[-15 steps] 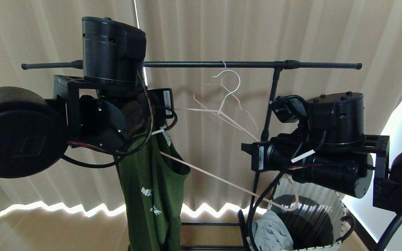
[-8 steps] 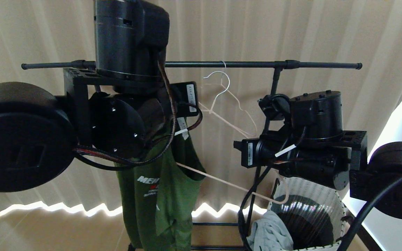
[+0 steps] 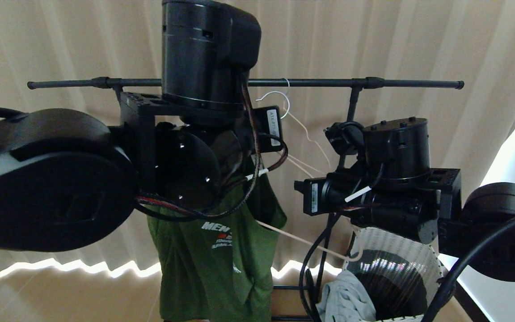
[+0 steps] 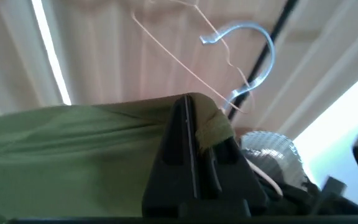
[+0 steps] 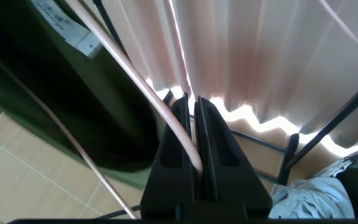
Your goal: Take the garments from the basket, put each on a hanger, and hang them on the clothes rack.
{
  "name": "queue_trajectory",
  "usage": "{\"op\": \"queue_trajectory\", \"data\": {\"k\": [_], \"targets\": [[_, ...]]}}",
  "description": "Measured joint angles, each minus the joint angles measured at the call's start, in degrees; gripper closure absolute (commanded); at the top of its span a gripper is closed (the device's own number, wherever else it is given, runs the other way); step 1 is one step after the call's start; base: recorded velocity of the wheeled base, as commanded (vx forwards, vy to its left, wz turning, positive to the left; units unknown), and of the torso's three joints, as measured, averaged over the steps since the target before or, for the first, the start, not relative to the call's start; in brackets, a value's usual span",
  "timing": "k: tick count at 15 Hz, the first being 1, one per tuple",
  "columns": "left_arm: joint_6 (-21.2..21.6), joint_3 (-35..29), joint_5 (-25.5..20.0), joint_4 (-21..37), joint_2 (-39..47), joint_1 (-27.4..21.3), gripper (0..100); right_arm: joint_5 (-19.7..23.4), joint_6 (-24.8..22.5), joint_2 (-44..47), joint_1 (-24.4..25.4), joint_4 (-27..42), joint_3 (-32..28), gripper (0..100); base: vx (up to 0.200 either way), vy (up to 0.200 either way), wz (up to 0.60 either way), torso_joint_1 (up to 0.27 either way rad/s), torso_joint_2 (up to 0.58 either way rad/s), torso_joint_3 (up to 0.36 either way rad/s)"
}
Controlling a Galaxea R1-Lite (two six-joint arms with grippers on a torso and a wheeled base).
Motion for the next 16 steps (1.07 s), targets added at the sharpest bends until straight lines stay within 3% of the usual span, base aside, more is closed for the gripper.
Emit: {"op": "queue_trajectory", "data": {"k": [2, 5, 10, 11, 16], "targets": [[0.5, 0.8, -2.5, 0.3, 0.0, -0.6, 100, 0.0, 0.0, 0.4, 0.2, 0.0, -0.6, 100, 0.0, 0.0, 0.0, 0.0, 0.0, 0.0], [5.0, 6.1, -6.0, 0.2, -2.2, -0.3, 100, -0.1, 0.0, 0.5, 0.4, 0.0, -0.8, 100, 0.0, 0.0, 0.0, 0.0, 0.0, 0.0], [7.1, 12.1, -6.3, 0.0, -5.4, 1.6, 100, -0.2, 0.0, 0.0, 0.4, 0.0, -0.4, 100, 0.0, 0.0, 0.0, 0.0, 0.0, 0.0], [7.9, 13.9, -6.3, 0.1, -6.1, 1.7, 0, -0.4, 0.0, -0.4, 0.4, 0.0, -0.3, 100, 0.0, 0.0, 0.0, 0.0, 0.0, 0.0], [10.2, 19.9, -6.3, -1.1, -9.8, 2.1, 0, -2.7, -0.1, -2.0, 0.3, -0.2, 1.3, 100, 0.0, 0.0, 0.0, 0.0, 0.0, 0.0]]}}
